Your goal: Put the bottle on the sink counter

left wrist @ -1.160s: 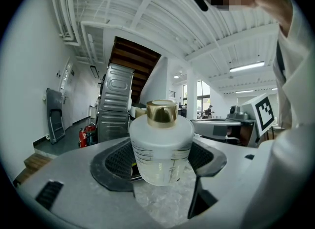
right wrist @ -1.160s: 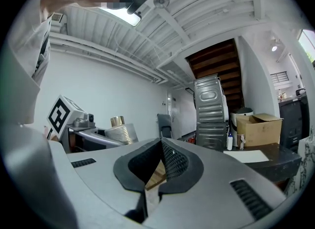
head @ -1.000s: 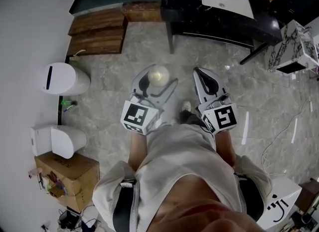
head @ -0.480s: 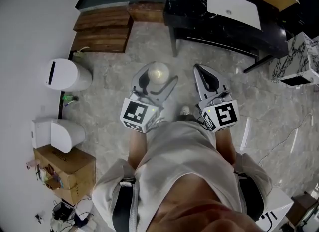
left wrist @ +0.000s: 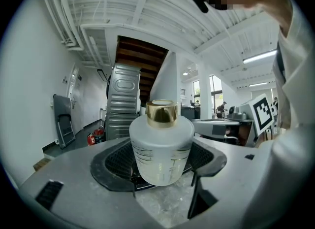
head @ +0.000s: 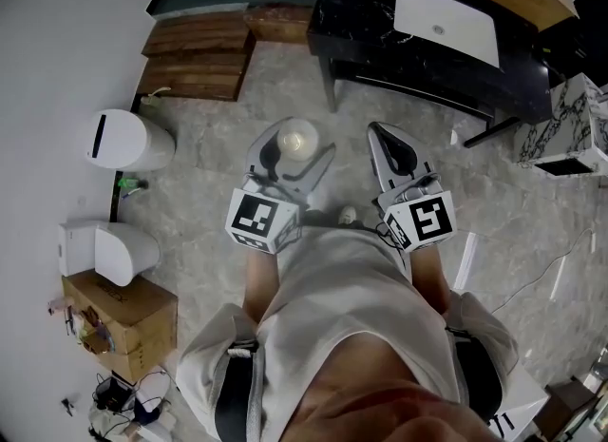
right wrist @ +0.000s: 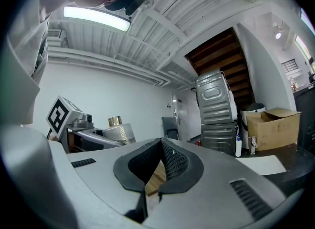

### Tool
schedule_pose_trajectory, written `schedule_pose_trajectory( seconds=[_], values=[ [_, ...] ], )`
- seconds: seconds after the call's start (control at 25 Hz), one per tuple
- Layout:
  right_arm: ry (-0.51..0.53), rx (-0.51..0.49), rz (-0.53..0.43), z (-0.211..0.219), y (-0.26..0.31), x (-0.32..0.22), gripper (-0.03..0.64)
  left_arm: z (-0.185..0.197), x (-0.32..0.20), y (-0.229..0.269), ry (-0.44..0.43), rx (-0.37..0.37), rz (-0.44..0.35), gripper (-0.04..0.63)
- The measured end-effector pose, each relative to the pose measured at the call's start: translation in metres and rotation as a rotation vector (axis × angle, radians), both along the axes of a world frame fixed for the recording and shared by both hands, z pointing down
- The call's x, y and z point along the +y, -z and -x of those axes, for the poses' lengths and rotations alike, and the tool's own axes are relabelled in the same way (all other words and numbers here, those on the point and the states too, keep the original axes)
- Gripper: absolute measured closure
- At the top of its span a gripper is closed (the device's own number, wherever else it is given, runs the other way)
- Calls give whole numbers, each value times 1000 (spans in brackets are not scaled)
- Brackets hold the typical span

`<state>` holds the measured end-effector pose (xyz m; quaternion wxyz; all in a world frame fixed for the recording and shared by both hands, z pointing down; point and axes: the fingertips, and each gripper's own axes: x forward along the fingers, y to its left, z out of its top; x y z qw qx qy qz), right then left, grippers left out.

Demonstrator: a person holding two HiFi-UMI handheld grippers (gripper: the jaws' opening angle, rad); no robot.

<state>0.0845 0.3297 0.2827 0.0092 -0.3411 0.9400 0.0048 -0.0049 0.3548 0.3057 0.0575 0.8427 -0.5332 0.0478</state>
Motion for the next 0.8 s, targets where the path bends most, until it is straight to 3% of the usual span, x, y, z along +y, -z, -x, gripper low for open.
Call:
schedule_pose_trajectory(
  seconds=[0.44, 0.8],
  values=[
    [-1, -3, 9, -3, -1, -27, 618, -6, -26, -10, -9, -2, 29, 268],
    [-35, 14, 4, 4, -3, -63, 620, 1, -70, -4, -43, 19, 3, 268]
  ],
)
